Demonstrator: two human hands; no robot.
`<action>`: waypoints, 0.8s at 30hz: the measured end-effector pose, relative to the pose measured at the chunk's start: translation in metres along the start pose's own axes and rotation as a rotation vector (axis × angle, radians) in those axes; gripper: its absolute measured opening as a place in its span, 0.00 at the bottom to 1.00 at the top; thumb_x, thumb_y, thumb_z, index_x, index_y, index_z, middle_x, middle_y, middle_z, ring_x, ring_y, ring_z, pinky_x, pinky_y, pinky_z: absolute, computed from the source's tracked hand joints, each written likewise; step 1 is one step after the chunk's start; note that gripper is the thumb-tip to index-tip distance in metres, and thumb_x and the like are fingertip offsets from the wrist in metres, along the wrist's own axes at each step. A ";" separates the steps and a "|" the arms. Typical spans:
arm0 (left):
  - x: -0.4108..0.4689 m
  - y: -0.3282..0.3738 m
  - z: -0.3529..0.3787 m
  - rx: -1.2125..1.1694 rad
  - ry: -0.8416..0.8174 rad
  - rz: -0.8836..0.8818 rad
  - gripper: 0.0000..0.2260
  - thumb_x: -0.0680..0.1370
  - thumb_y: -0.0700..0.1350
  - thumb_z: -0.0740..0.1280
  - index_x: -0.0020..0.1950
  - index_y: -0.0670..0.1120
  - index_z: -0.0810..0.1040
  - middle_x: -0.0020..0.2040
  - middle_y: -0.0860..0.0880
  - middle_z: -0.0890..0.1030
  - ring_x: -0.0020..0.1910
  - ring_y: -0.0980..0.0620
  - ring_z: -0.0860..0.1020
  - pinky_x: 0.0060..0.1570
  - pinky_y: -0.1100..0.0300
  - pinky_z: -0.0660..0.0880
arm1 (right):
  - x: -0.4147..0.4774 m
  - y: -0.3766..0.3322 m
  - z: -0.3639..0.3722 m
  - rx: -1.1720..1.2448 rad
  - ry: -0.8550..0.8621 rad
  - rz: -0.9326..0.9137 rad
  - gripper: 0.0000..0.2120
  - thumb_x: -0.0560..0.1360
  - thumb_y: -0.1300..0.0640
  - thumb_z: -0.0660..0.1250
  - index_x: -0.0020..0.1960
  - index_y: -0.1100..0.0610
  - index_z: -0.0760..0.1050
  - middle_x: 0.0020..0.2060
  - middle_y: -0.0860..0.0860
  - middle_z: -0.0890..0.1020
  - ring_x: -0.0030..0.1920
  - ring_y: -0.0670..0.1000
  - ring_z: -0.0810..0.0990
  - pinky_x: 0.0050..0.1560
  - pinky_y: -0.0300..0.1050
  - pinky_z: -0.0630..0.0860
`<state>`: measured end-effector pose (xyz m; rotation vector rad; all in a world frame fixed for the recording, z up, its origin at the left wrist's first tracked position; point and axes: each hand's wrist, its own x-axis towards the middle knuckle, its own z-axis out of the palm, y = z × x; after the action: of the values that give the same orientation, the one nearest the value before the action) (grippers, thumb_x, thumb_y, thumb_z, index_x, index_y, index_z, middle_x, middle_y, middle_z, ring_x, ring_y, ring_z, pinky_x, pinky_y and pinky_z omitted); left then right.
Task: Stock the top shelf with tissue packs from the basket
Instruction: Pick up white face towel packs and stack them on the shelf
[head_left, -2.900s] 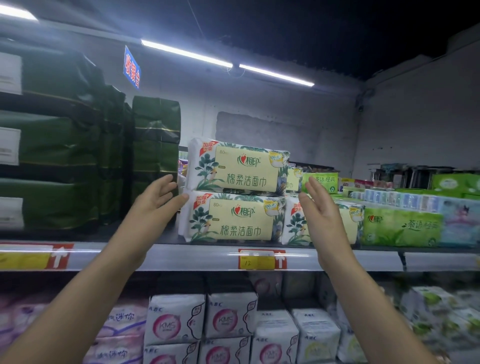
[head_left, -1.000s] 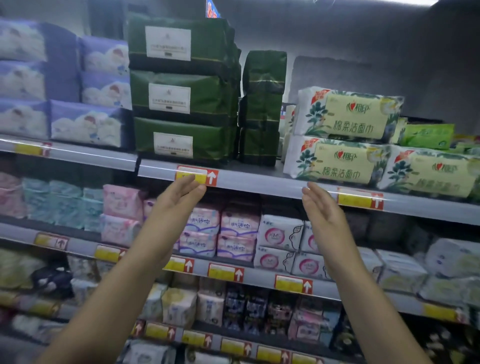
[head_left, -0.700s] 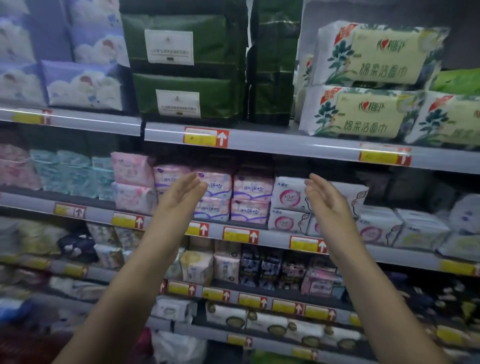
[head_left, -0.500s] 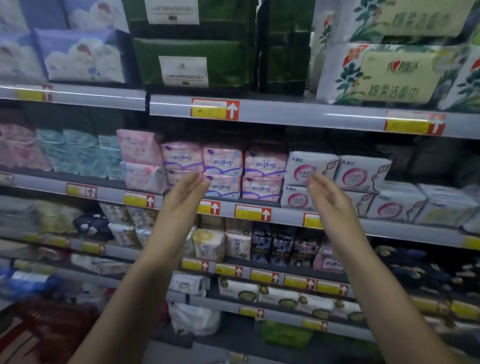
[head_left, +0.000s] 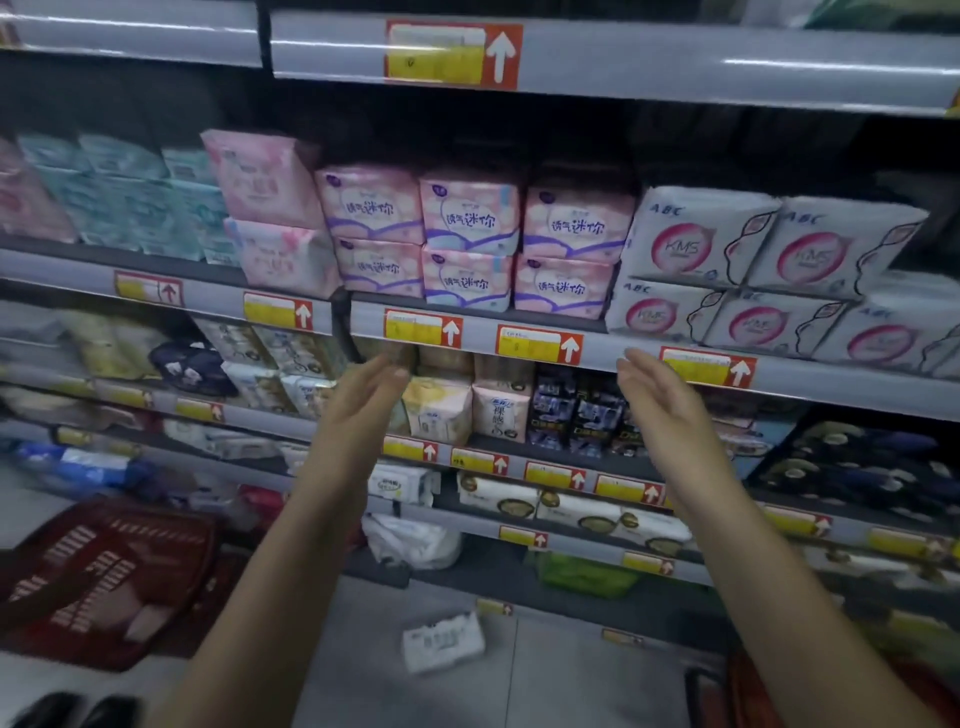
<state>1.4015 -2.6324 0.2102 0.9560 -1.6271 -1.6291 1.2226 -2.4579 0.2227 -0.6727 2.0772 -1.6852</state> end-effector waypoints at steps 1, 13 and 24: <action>0.001 -0.010 -0.002 0.002 -0.001 -0.025 0.15 0.79 0.54 0.65 0.65 0.59 0.71 0.68 0.54 0.72 0.67 0.53 0.70 0.67 0.51 0.66 | 0.001 0.008 0.003 0.000 -0.011 0.016 0.20 0.81 0.51 0.58 0.72 0.50 0.65 0.65 0.43 0.71 0.61 0.40 0.69 0.60 0.37 0.64; 0.022 -0.123 -0.020 -0.044 0.112 -0.295 0.18 0.79 0.52 0.66 0.69 0.54 0.73 0.68 0.54 0.73 0.68 0.53 0.71 0.62 0.54 0.69 | 0.018 0.102 0.037 -0.007 -0.040 0.253 0.19 0.80 0.51 0.59 0.71 0.50 0.66 0.62 0.43 0.72 0.59 0.40 0.69 0.58 0.39 0.65; 0.014 -0.240 -0.035 -0.082 0.218 -0.437 0.13 0.80 0.48 0.64 0.65 0.51 0.74 0.65 0.50 0.77 0.66 0.51 0.73 0.64 0.54 0.68 | 0.012 0.240 0.063 -0.067 -0.065 0.430 0.17 0.79 0.47 0.61 0.67 0.47 0.70 0.62 0.43 0.74 0.65 0.45 0.71 0.67 0.44 0.66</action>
<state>1.4370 -2.6550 -0.0286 1.4655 -1.2534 -1.7780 1.2186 -2.4754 -0.0255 -0.2657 2.0566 -1.3403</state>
